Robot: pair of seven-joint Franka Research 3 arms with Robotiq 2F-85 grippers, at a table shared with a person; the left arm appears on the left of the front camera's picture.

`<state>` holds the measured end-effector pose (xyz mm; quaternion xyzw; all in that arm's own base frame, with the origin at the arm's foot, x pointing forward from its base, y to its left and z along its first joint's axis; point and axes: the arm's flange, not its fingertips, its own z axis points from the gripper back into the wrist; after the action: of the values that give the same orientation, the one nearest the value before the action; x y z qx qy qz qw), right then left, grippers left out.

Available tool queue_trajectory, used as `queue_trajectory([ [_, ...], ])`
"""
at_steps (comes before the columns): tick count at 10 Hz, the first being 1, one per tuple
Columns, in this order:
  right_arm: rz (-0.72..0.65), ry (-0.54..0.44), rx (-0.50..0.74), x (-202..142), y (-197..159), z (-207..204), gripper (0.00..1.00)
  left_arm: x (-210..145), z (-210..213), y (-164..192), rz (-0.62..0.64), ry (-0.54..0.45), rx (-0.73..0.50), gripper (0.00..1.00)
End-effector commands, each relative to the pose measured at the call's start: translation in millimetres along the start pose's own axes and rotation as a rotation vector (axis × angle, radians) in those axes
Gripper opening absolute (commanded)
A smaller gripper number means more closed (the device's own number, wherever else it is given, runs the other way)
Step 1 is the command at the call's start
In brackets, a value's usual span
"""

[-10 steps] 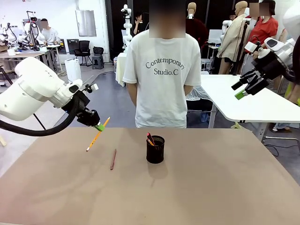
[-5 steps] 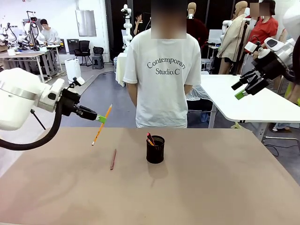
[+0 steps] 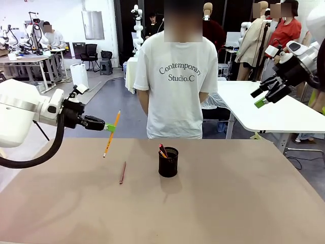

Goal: Place the pens into the pen holder.
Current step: Pick up a writing instrument from the table and place it into the Pen holder.

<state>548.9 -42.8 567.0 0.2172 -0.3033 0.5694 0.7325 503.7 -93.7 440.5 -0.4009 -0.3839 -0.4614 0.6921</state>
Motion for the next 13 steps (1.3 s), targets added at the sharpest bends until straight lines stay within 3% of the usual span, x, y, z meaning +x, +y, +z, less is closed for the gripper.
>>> queue_trajectory([
  [1,0.002,0.008,0.002,1.4,0.9,2.3,1.0,3.3,0.7,0.9,-0.01,0.023,0.004,0.0],
  [2,0.002,0.008,0.002,1.4,0.9,2.3,1.0,0.0,0.0,0.0,0.0,0.0,0.0,0.0],
  [3,0.002,0.008,0.002,1.4,0.9,2.3,1.0,0.3,-11.8,6.1,0.007,-0.109,0.041,0.0],
  [5,0.002,0.008,0.002,1.4,0.9,2.3,1.0,9.3,-35.5,6.9,-0.121,-0.29,0.035,0.0],
  [6,0.002,0.008,0.002,1.4,0.9,2.3,1.0,11.2,-50.0,3.6,-0.17,-0.339,-0.039,0.0],
  [9,0.002,0.008,0.002,1.4,0.9,2.3,1.0,21.5,-110.4,-2.9,-0.319,-0.433,-0.067,0.0],
  [10,0.002,0.008,0.002,1.4,0.9,2.3,1.0,26.9,-133.0,-2.4,-0.444,-0.49,-0.028,0.0],
  [13,0.002,0.008,0.002,1.4,0.9,2.3,1.0,36.1,-179.6,-19.3,-0.617,-0.539,0.012,0.0],
])
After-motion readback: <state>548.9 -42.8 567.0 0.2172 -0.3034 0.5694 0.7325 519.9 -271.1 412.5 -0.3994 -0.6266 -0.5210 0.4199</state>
